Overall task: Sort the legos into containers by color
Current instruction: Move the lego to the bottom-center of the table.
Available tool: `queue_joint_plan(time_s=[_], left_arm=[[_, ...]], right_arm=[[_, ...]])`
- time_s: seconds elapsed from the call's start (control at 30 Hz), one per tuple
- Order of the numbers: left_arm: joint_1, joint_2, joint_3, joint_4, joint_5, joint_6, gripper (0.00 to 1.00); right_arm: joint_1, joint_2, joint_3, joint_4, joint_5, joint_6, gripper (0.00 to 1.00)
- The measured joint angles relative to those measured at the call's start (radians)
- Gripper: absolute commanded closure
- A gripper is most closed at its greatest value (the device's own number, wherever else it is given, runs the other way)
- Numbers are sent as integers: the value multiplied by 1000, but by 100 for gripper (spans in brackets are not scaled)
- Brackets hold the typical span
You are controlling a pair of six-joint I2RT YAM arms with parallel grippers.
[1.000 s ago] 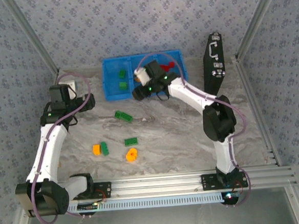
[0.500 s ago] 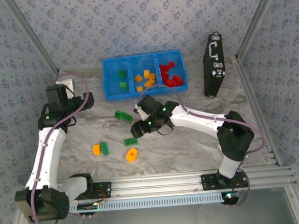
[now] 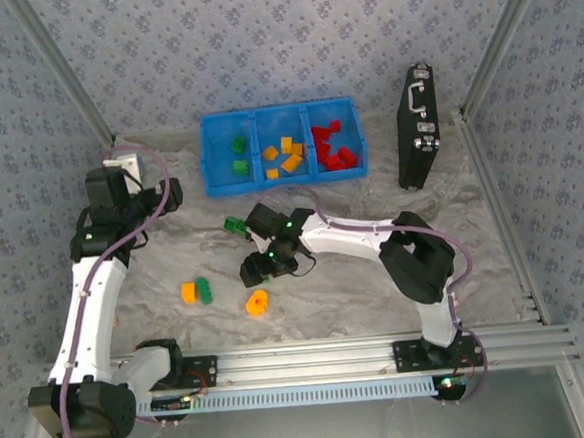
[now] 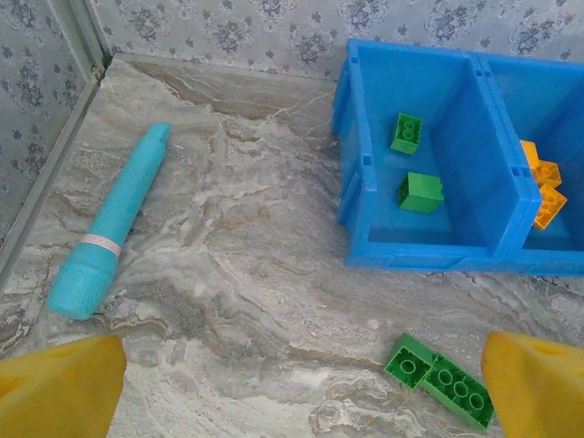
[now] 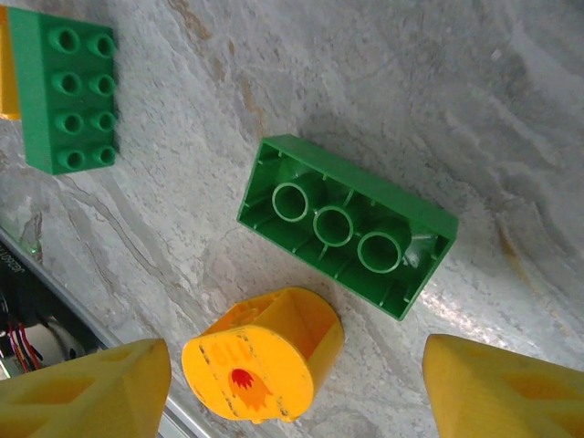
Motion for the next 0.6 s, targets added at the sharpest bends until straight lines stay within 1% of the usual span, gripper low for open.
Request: queue_joint_plan(time_s=[0.2,0.33,0.5,0.6], left_arm=[[-2,0,0,0,-2,1,0],[-2,6,0,1,-5,1,0],[-2,37,0,0,-4,1,0],[-2,38,0,1,-2,0,0]], right_arm=[[4,12,6,-89,-42,-8,28],[19,12,8,-140,-59,-19,27],[51,12,8,-149,-64,-10,25],[64,12,10,-146,-47,1,25]])
